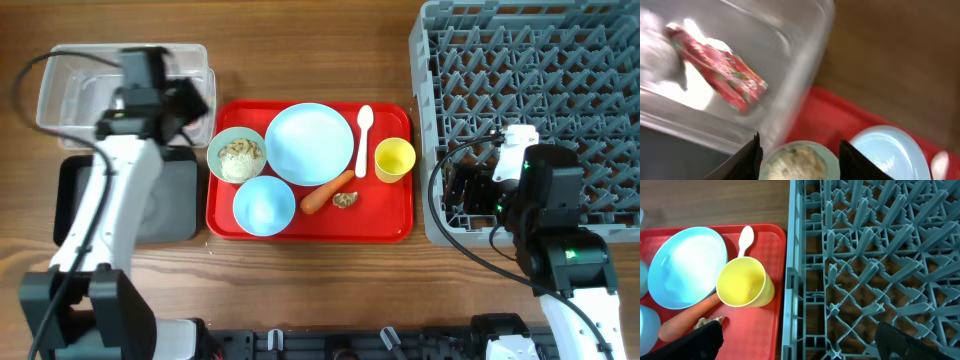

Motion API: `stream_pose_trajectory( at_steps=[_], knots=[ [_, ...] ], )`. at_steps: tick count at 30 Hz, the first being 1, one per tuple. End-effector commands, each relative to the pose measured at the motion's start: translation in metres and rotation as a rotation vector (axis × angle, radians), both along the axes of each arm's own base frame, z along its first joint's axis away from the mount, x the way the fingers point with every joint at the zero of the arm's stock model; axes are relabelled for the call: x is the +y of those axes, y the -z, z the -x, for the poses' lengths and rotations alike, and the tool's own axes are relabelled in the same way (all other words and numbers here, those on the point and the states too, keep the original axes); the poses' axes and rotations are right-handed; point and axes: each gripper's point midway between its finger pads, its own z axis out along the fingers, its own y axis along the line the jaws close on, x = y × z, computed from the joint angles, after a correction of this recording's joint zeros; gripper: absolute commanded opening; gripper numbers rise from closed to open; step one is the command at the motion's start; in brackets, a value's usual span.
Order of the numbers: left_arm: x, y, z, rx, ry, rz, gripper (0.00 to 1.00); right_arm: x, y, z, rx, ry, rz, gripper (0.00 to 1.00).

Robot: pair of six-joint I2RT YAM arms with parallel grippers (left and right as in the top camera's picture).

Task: Sort waste into correct bins and load items into the dishwasher rack
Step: 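Carry the red wrapper left and drop it into the clear bin, then grasp the rim of the green rice bowl with the left gripper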

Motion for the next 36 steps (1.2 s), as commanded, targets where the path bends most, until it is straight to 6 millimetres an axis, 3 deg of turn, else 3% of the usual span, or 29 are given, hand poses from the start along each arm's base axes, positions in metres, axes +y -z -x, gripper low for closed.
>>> stream_pose_trajectory(
  at_steps=[1,7,10,14,18,20,25,28,36],
  knots=[
    [-0.057,0.004,0.018,0.048,0.175,-0.049,0.50,0.002,-0.010,-0.003,-0.019,0.005,-0.018,1.00],
    [-0.097,0.041,0.032,0.151,0.271,-0.140,0.49,0.002,-0.010,-0.003,-0.020,0.005,-0.018,1.00],
    [-0.110,0.074,0.036,0.230,0.308,-0.158,0.49,0.002,-0.010,-0.003,-0.020,0.005,-0.019,1.00],
    [-0.107,0.104,0.039,0.305,0.307,-0.186,0.47,0.002,-0.010,-0.003,-0.019,0.005,-0.019,1.00],
    [-0.107,0.121,0.041,0.343,0.309,-0.193,0.45,0.002,-0.010,-0.004,-0.021,0.005,-0.019,1.00],
    [-0.107,0.123,0.040,0.342,0.309,-0.192,0.43,0.002,-0.011,-0.004,-0.024,0.004,-0.019,1.00],
    [-0.108,0.123,0.039,0.339,0.309,-0.192,0.14,0.002,-0.010,-0.004,-0.021,0.004,-0.019,1.00],
    [-0.108,0.123,0.039,0.339,0.309,-0.192,0.04,0.002,-0.010,-0.004,-0.022,0.005,-0.019,1.00],
    [-0.101,0.117,0.037,0.327,0.291,-0.225,0.04,0.002,-0.010,-0.004,-0.021,0.004,-0.019,1.00]
  ],
)
